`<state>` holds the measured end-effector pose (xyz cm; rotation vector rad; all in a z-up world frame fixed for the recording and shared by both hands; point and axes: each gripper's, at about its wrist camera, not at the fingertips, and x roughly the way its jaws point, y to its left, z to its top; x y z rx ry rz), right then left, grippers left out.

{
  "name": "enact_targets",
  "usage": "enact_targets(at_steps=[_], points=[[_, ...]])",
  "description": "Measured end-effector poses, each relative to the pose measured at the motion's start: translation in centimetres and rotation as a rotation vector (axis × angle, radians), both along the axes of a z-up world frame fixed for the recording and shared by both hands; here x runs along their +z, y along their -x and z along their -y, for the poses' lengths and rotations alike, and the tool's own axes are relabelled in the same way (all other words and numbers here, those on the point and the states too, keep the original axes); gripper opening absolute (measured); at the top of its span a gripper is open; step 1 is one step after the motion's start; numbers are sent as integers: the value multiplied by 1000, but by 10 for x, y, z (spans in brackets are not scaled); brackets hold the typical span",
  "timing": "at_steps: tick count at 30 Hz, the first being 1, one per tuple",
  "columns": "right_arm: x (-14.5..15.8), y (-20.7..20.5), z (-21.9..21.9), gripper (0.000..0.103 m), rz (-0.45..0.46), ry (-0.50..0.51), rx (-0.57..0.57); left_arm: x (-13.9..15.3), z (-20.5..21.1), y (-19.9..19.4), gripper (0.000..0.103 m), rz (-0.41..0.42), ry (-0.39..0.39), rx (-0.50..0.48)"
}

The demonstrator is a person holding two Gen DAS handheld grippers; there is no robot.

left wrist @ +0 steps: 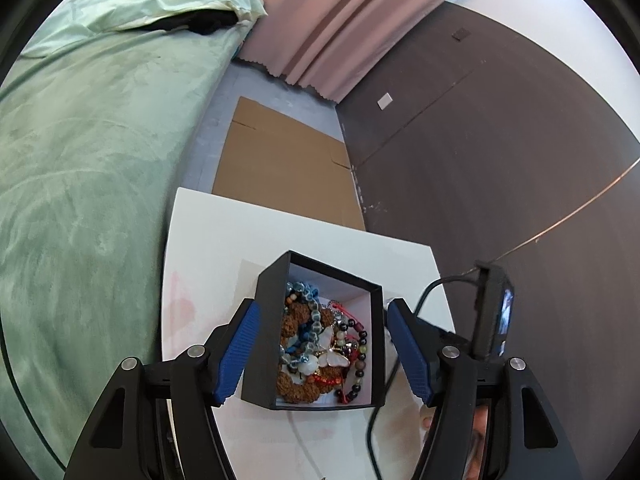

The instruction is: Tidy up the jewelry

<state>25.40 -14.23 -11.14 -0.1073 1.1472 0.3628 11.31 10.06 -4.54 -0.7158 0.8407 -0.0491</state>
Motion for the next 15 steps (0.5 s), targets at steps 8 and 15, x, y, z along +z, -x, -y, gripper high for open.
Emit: enact_targets(at_steps=[8,15], points=[[2,5,-5,51,41,82,31,-1,-3,1,67,-3,6,14],[9,8,13,48,3,7,4,0,1,7,67,-5,-6,9]])
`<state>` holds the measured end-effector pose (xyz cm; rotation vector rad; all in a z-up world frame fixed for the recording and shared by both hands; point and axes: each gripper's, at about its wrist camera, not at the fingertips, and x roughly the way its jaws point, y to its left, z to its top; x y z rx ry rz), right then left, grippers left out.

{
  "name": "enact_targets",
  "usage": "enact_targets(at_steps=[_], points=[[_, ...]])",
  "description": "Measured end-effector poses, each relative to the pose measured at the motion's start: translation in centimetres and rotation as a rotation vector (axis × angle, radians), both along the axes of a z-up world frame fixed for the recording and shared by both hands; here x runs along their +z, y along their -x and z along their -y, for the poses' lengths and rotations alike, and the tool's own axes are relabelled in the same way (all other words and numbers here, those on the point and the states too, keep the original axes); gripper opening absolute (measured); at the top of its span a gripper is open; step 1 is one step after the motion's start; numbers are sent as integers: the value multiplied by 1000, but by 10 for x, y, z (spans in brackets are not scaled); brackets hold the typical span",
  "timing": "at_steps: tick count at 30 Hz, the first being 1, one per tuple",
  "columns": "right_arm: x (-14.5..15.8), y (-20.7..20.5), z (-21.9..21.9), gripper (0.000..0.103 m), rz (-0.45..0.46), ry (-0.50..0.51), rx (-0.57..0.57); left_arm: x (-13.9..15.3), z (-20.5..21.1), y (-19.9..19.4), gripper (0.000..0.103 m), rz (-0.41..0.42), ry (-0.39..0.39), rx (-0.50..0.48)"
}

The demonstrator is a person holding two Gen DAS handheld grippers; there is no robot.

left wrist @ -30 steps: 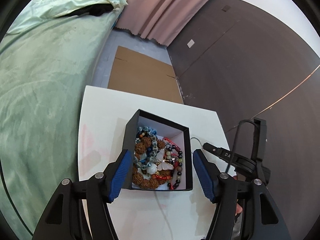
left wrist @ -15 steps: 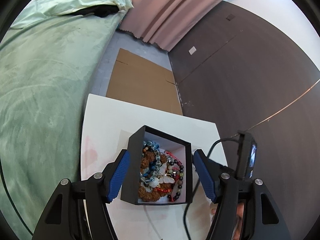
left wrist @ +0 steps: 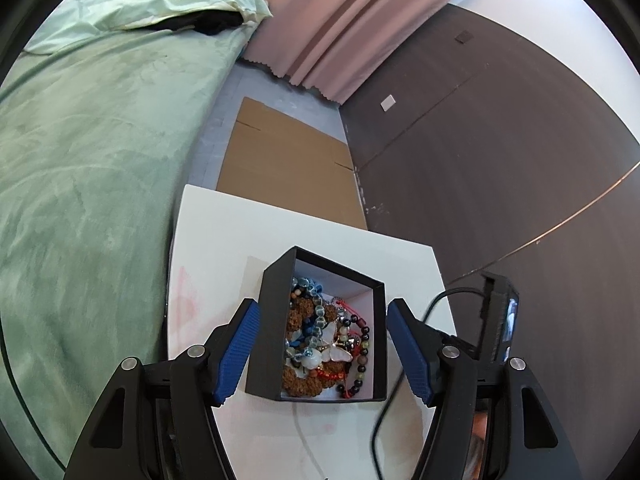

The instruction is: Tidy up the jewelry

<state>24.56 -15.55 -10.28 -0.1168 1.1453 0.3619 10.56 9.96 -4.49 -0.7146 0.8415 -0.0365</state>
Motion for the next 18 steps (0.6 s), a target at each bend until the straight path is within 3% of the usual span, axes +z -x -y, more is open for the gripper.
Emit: enact_targets(at_steps=[5,15,17,18], points=[[23,10,17,48,16,-156,-19,1,4,6,67,-1,-31,-4],[62,40,0,48,45,-437,85,-1,1,16,69,-15,-64,16],[64,47,-11,48,40,-476,118,-1,-3,19,89,-16,-59,33],[64,49,-15,48,37,-487,128,-1,-5,21,93,-9,-51,44]])
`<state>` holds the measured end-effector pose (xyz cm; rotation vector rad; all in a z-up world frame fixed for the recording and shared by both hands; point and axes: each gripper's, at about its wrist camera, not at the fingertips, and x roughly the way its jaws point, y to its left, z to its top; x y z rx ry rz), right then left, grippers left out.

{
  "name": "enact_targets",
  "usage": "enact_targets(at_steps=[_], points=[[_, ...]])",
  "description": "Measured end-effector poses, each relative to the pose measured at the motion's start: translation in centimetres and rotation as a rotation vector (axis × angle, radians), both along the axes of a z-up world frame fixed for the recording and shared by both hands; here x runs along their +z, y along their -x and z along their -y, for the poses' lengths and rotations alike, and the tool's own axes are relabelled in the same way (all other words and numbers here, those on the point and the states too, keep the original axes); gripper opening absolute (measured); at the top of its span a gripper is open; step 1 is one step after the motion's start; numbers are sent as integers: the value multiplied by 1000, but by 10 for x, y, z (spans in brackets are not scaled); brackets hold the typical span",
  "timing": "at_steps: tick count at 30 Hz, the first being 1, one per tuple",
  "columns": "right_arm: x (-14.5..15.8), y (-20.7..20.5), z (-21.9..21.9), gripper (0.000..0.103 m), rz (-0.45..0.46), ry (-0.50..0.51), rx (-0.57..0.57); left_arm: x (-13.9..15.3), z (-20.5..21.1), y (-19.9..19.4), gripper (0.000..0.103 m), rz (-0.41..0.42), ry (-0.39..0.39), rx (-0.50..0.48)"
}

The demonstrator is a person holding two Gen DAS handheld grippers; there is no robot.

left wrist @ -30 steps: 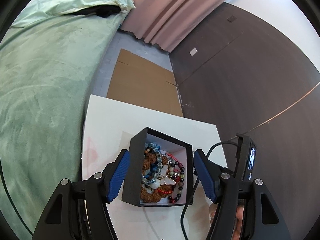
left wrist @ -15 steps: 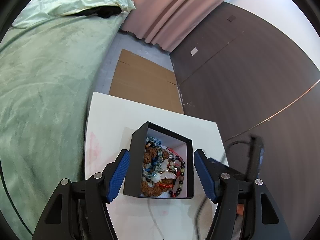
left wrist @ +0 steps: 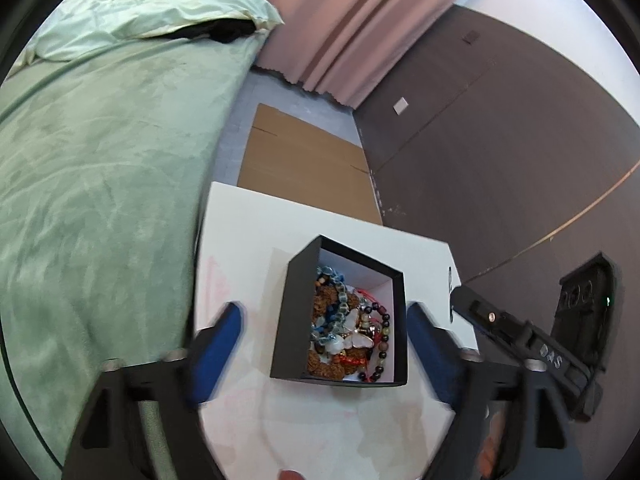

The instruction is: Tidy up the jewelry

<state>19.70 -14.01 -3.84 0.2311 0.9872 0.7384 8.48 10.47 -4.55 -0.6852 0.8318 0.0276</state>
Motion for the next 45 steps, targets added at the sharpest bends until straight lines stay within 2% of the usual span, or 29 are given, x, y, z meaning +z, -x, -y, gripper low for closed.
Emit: enact_targets(at_steps=[1,3,5,6,10,14,21,25,28,30,33,36,39,45], points=[[0,3,-6,48,-4,-13,16,1,-2,2,99,9,6,11],[-4,5,-17,49,-14,-25,43,3,-7,6,100,22,11,29],[-9,6,-25,64,-34,-3,60,5,-10,9,100,30,10,43],[-11,9,-27,66,-37,2,60,5,-12,10,100,31,8,48],[-11,11,-22,68,-36,17,51,6,-13,14,101,34,4,52],[-5,12,-7,74,-24,15,21,11,-9,18,101,52,-16,54],[13,26,20,75,40,53,-33,22,5,27,101,80,-67,43],[27,38,39,85,82,63,-90,30,21,32,101,103,-146,30],[38,46,51,87,121,73,-129,36,32,39,101,131,-216,36],[41,50,58,87,122,65,-136,41,43,42,101,148,-262,23],[45,57,67,96,125,92,-165,46,57,46,101,165,-326,2],[45,63,73,97,125,130,-180,48,73,51,101,179,-388,-34],[46,69,79,97,111,145,-185,48,84,56,101,187,-414,-60],[51,83,90,97,135,167,-199,54,94,68,101,220,-441,-44]])
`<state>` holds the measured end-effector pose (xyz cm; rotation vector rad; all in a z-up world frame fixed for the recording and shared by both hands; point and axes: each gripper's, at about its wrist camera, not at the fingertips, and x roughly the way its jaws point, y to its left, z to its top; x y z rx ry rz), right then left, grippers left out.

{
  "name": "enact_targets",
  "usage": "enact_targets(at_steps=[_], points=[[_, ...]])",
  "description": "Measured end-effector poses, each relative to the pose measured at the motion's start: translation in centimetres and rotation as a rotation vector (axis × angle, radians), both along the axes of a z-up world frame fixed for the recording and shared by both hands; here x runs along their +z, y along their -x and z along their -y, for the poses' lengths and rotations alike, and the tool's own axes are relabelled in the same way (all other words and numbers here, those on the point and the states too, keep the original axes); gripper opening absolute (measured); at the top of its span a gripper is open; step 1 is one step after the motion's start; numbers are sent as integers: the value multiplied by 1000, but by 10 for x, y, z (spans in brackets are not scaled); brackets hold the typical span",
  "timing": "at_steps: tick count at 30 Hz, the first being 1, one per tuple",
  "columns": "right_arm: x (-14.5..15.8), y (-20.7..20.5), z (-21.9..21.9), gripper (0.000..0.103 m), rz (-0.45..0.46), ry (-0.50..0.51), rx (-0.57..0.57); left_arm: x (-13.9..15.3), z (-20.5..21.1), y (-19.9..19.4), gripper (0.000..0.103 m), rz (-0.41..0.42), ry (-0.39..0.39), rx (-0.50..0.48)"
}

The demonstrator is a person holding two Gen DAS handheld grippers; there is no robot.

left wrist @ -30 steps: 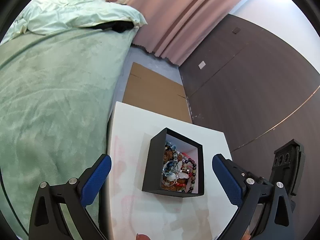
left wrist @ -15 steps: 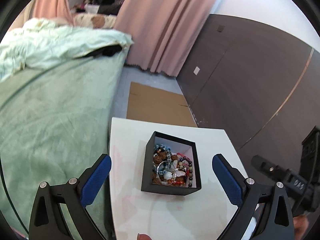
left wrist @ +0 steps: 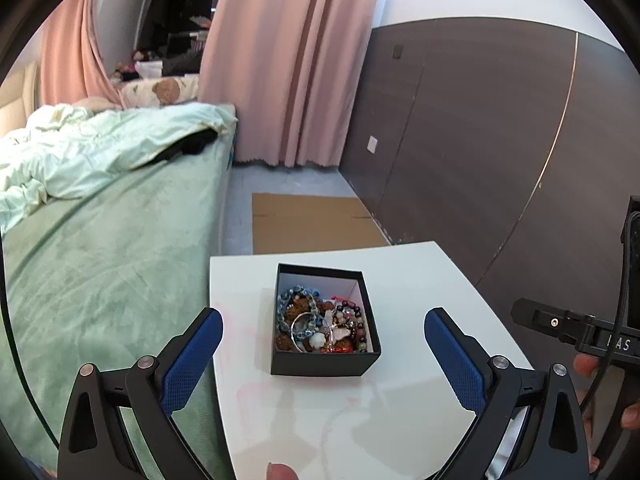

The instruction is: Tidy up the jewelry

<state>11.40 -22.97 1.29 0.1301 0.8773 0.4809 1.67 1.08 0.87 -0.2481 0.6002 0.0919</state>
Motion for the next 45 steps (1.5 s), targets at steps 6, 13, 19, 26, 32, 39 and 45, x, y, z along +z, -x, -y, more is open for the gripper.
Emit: enact_targets(at_steps=[6,13,19,26,32,39,45], points=[[3,14,3,97,25,42,32,4,11,12,101,25,-21,-29],[2,32,6,97,55,67,69,2,11,26,101,42,-58,-14],[6,35,15,97,72,58,48,10,14,33,101,71,-91,-9],[8,35,22,97,66,11,35,14,12,38,101,86,-82,-6],[9,37,23,97,72,0,37,18,14,39,101,98,-87,-12],[8,38,20,97,78,4,39,19,18,39,101,107,-101,-21],[7,39,17,97,78,11,42,18,18,38,101,111,-104,-17]])
